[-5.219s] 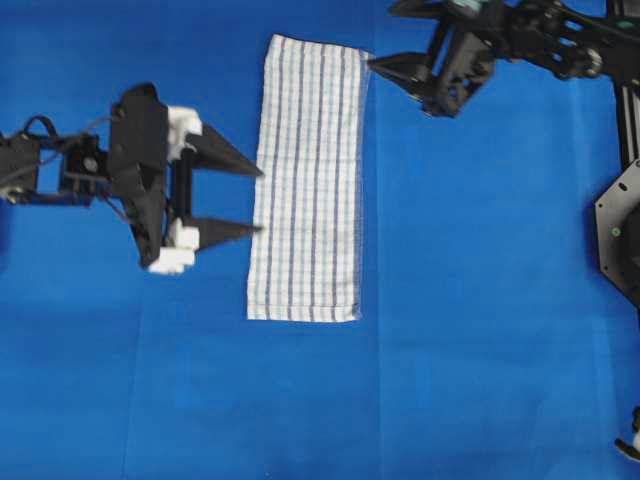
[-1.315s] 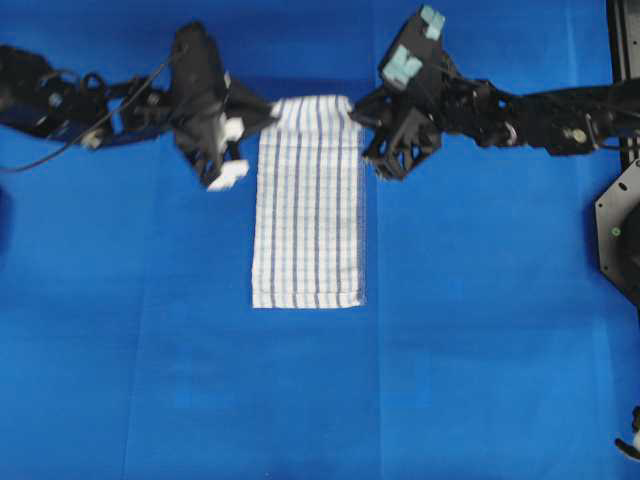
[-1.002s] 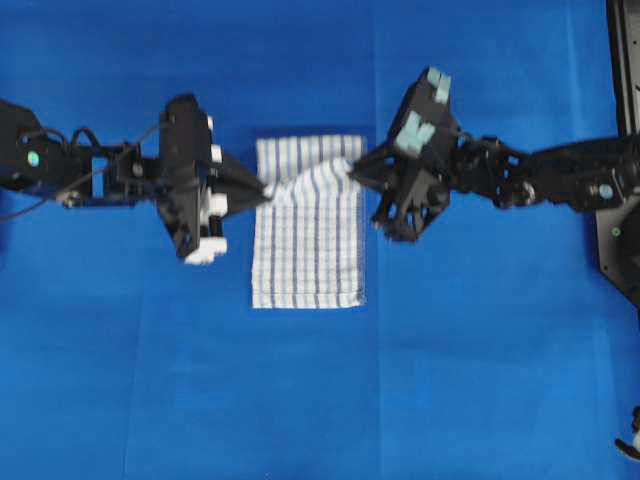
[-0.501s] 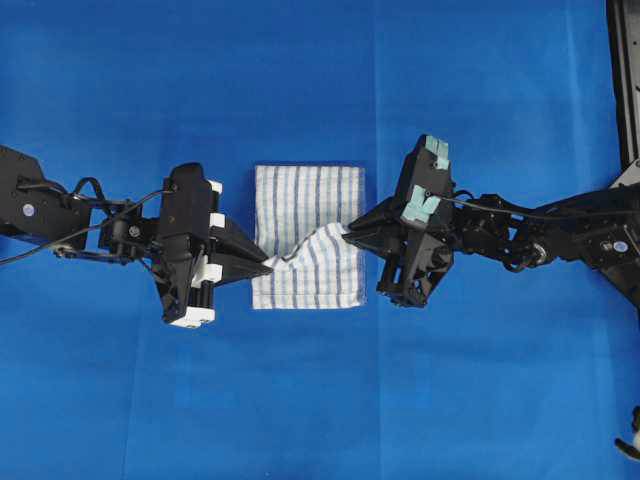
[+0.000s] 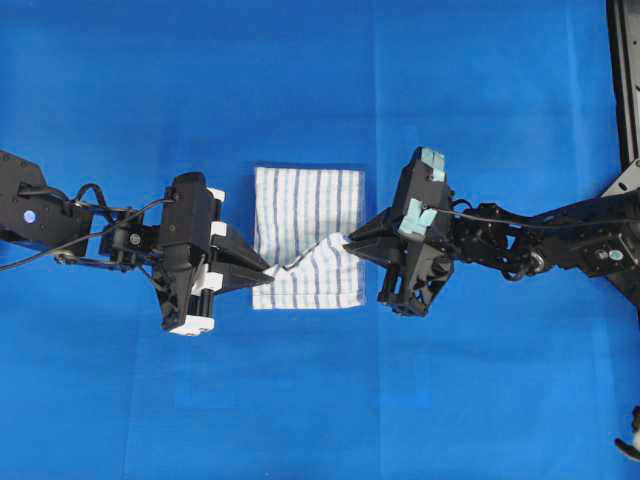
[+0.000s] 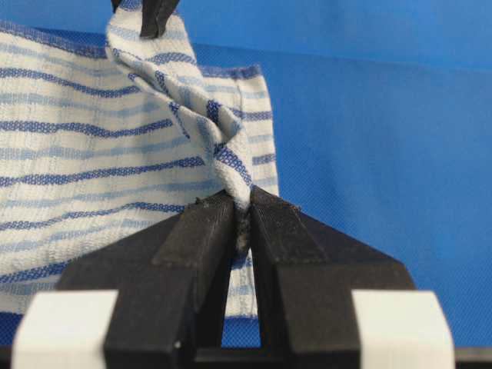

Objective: Fold the blue towel.

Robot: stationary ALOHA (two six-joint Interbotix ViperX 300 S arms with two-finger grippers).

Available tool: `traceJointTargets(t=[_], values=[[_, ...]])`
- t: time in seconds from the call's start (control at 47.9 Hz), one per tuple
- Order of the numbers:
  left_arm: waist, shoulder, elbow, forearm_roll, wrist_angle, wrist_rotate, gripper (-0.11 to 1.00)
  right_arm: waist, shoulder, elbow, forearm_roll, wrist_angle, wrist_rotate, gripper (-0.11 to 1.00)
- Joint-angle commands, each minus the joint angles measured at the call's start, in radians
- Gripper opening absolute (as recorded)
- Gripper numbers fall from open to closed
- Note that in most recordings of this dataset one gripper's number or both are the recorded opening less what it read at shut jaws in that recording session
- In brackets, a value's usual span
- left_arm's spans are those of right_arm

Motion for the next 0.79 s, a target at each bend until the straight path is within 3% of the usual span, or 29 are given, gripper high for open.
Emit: traceJointTargets(t=[0.0, 0.125, 0.271, 0.397, 0.459, 0.564, 0.772], values=[[0.0, -0.011, -0.005, -0.002, -0.009, -0.002, 0.04, 0.002, -0.009, -0.012, 0.002, -0.008, -0.002, 0.07], [0.008, -0.011, -0.002, -0.011, -0.009, -0.002, 0.04, 0.002, -0.009, -0.009, 0.002, -0.006, -0.002, 0.1], [0.017, -0.011, -0.002, -0.012, -0.008, -0.003, 0.09, 0.002, -0.011, -0.011, 0.002, -0.009, -0.003, 0.43], [0.02, -0.012, -0.005, -0.012, -0.008, -0.003, 0.43, 0.002, -0.011, -0.011, 0.002, -0.008, -0.006, 0.78], [0.017, -0.014, -0.003, -0.011, -0.006, -0.002, 0.62, 0.002, -0.012, -0.011, 0.002, -0.009, -0.009, 0.89], [0.017, -0.02, 0.0, -0.011, -0.002, 0.0, 0.86, 0.002, -0.021, -0.009, 0.0, -0.015, -0.017, 0.88], [0.015, -0.071, 0.0, -0.009, 0.049, 0.005, 0.75, 0.002, -0.087, 0.009, -0.003, -0.015, -0.058, 0.85]])
